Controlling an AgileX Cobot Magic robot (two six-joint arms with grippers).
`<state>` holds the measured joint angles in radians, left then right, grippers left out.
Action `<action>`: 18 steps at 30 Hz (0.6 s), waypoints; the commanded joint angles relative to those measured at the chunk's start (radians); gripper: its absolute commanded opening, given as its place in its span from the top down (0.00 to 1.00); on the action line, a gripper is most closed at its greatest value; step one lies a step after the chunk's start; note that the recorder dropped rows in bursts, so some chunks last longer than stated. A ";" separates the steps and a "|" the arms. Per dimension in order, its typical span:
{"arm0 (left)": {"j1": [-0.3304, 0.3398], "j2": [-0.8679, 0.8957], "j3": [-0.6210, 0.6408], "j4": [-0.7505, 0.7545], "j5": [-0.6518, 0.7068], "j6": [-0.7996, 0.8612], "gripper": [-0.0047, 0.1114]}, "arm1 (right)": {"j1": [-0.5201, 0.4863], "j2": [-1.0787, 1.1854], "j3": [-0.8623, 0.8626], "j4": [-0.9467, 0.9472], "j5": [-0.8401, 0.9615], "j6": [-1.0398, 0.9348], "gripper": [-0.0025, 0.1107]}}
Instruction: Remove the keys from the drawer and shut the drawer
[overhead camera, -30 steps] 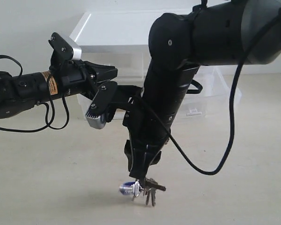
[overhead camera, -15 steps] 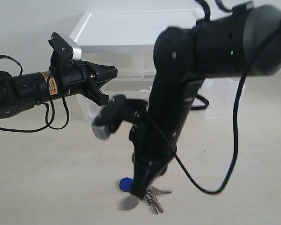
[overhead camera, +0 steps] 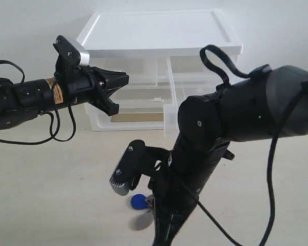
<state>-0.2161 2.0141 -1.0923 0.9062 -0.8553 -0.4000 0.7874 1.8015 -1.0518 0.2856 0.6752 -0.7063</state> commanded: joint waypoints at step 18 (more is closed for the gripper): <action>0.019 0.036 -0.072 -0.158 0.105 -0.013 0.92 | 0.000 -0.425 0.345 -1.708 -0.170 1.865 0.98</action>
<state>-0.2161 2.0141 -1.0923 0.9062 -0.8535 -0.4000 0.7889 1.3797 -0.7356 -1.0733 0.3513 0.7521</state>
